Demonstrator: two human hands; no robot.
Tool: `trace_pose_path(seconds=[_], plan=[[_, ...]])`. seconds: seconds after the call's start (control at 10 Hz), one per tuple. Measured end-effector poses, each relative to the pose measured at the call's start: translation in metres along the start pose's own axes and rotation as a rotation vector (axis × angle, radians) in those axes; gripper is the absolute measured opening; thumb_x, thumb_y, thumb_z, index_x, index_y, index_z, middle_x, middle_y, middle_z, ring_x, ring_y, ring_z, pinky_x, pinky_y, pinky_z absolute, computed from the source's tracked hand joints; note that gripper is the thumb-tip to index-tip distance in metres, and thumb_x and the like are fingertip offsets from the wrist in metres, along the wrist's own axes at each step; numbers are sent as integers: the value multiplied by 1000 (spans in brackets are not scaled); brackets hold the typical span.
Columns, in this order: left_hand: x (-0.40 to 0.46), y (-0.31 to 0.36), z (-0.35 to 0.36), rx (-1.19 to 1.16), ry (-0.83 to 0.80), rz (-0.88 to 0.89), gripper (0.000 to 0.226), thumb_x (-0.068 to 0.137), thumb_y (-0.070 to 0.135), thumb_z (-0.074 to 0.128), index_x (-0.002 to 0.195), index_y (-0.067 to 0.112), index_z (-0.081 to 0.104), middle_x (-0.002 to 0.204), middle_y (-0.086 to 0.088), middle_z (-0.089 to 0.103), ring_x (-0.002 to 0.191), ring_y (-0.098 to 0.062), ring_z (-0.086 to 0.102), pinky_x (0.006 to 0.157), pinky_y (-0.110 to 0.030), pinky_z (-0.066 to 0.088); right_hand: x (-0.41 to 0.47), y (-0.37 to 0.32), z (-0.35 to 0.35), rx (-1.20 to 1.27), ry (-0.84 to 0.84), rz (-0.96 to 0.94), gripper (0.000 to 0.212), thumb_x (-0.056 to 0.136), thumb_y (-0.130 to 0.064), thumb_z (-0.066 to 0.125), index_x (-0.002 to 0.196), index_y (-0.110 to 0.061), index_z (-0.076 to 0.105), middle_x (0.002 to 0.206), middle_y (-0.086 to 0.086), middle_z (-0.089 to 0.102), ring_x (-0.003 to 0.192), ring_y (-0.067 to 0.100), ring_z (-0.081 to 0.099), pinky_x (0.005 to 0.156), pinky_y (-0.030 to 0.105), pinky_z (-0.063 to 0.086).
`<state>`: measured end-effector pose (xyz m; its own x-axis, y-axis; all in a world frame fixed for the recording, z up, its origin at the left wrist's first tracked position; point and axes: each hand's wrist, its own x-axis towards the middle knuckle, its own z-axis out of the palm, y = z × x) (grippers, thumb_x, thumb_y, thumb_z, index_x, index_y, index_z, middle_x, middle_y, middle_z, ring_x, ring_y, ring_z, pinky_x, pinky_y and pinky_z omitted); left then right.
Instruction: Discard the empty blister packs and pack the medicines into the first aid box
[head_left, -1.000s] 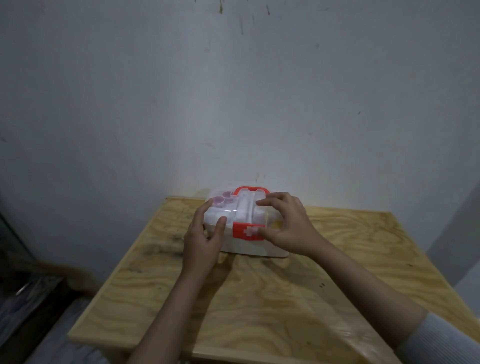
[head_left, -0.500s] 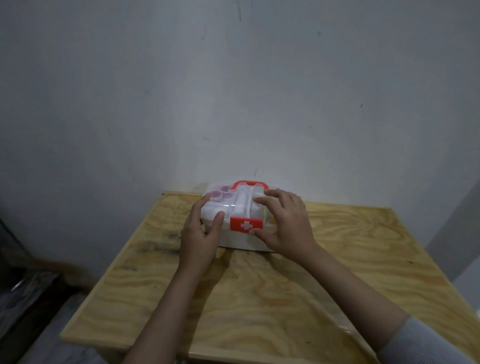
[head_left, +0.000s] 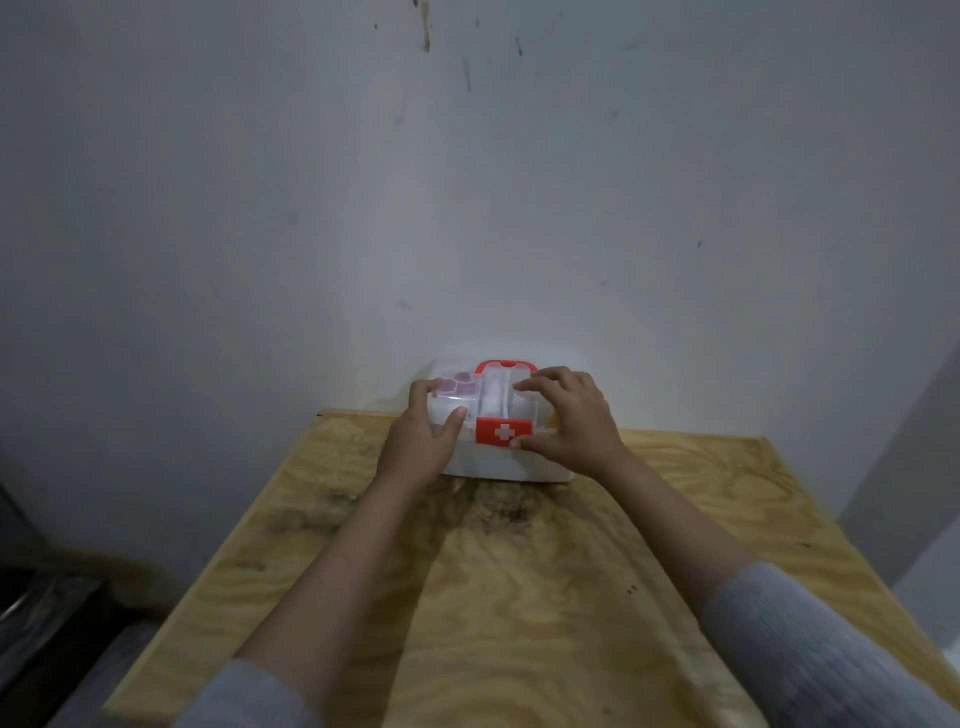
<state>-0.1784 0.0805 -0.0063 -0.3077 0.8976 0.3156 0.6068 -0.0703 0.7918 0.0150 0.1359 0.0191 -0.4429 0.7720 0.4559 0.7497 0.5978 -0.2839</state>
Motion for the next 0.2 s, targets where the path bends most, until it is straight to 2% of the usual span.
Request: trace_pose_path(seconds=[0.1, 0.2], plan=[[6, 8, 2, 58, -54, -84, 60, 93, 49, 47, 144, 36, 19, 158, -17, 16, 137, -38, 35, 102, -50, 44, -4, -7, -6, 31, 30, -41, 68, 67, -58, 70, 125, -26, 52, 140, 3, 46, 128, 24, 43, 103, 51, 36], [-18, 12, 0, -59, 50, -4, 73, 87, 61, 44, 146, 49, 2, 161, -1, -16, 148, -27, -2, 114, -48, 25, -20, -21, -30, 243, 373, -146, 61, 77, -54, 62, 122, -13, 56, 137, 6, 52, 128, 19, 48, 102, 44, 44]])
